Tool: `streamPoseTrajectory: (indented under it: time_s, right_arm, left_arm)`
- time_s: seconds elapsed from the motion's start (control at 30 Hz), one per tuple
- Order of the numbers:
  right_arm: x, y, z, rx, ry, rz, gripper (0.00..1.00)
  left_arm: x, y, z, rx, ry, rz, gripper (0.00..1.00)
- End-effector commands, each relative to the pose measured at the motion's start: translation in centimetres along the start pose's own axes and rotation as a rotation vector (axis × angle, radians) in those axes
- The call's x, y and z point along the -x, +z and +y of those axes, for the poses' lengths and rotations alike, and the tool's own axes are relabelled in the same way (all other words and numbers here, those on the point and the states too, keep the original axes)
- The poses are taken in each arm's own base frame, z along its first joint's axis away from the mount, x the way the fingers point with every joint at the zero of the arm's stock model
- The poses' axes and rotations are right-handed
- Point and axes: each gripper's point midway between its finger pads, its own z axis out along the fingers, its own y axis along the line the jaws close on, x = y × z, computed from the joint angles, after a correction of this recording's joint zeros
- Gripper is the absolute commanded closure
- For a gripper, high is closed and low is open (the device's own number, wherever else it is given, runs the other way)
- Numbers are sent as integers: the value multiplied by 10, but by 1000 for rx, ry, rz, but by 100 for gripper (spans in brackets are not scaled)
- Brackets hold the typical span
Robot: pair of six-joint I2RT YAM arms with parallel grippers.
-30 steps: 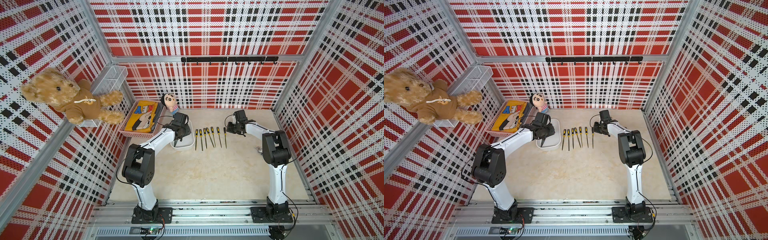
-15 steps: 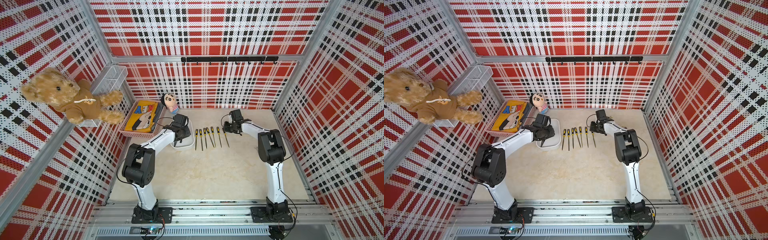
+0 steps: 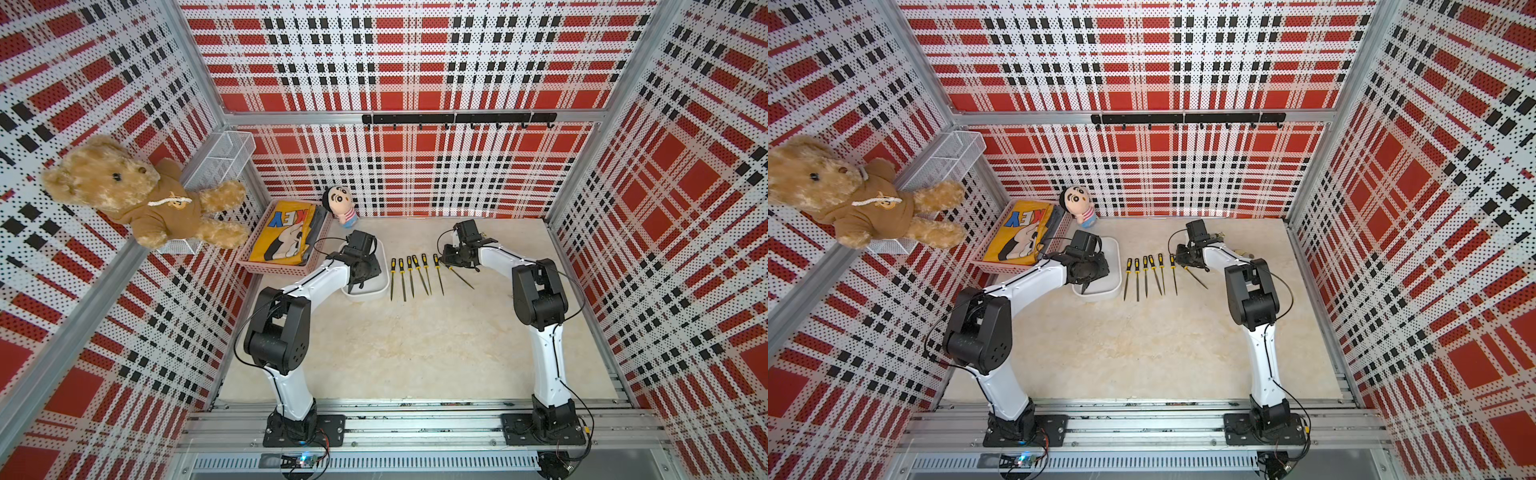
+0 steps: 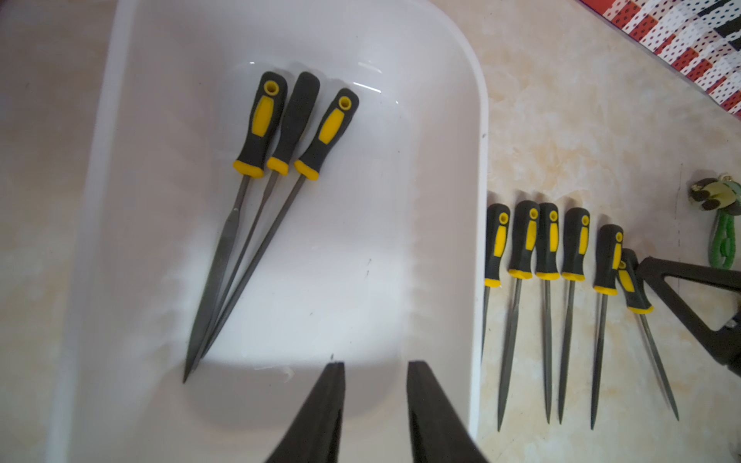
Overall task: Take the file tool out of the storage box
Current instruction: Adjust the file tool at the center of the board.
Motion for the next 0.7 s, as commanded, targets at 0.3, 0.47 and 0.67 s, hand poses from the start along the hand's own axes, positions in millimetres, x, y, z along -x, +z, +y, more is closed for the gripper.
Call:
streamPoseTrajectory:
  time_s: [0.3,0.47,0.67]
  right_arm:
    - [16,-35,4,-53,-138,-48,62]
    - [6,-25,2,-44,-181,-7,60]
    - [-2,-14,2,-31,-209,39,59]
  left_arm:
    - [11,-9,-7,-21,8,-38,66]
    - [11,-10,-9,-26,11,-36,66]
    - [14,-12,-10,-29,10,-43,66]
